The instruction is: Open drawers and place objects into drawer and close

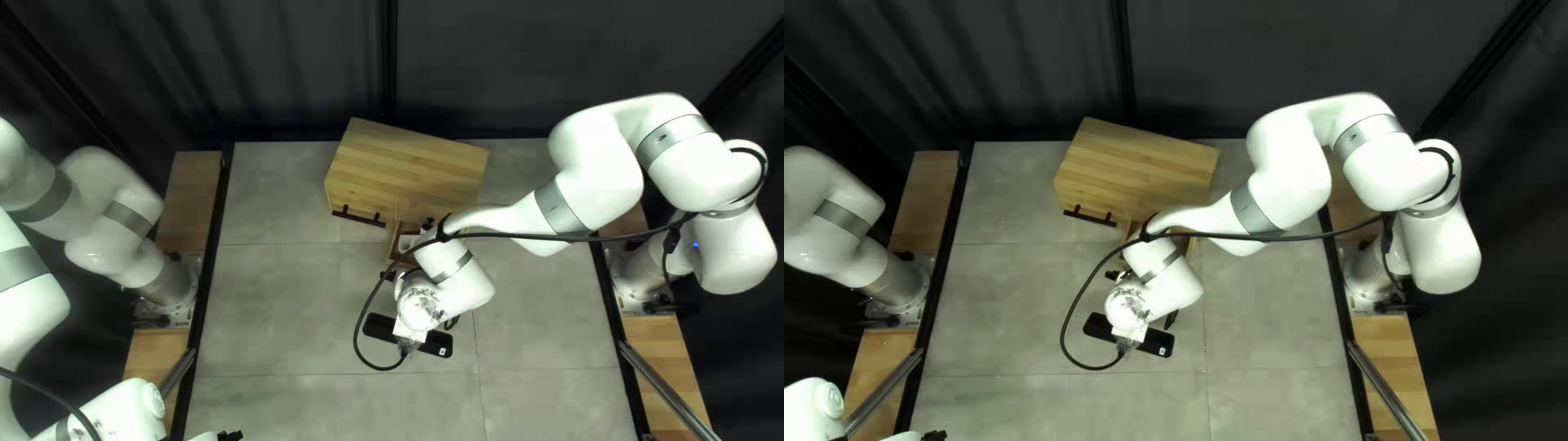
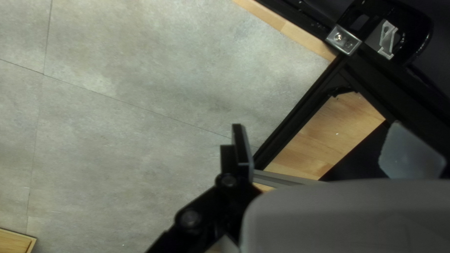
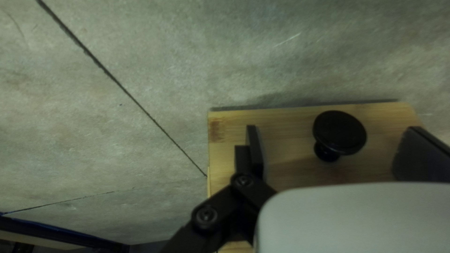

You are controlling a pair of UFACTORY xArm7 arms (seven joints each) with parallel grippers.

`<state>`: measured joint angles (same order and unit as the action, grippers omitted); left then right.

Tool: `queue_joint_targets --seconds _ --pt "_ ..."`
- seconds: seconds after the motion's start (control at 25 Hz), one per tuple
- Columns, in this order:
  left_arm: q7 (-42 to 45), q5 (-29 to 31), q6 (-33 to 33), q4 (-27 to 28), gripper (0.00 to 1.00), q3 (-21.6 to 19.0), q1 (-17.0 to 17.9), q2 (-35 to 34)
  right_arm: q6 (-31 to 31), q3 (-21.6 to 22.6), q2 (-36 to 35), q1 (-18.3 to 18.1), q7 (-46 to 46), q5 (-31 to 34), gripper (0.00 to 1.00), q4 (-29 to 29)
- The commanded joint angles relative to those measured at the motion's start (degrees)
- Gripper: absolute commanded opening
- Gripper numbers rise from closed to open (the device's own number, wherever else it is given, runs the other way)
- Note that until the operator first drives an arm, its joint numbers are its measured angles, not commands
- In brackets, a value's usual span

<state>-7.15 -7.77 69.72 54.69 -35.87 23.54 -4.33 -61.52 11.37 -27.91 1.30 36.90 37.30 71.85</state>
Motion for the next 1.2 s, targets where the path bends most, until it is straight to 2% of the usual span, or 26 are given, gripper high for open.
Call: queue_joint_targets --seconds 0.04,1.04,1.2 --pt "0.0 0.0 0.0 0.0 1.00 0.0 0.0 0.0 0.5 -0.2 0.1 -0.2 0.1 0.4 1.00 -0.4" --pt "0.0 0.0 0.0 0.0 1.00 0.0 0.0 0.0 -0.1 -1.4 -0.2 -1.8 1.2 0.3 1.00 -0.4" --pt "0.0 0.0 0.0 0.0 1.00 0.0 0.0 0.0 0.1 -1.9 1.3 -2.4 1.1 0.7 1.00 -2.1"
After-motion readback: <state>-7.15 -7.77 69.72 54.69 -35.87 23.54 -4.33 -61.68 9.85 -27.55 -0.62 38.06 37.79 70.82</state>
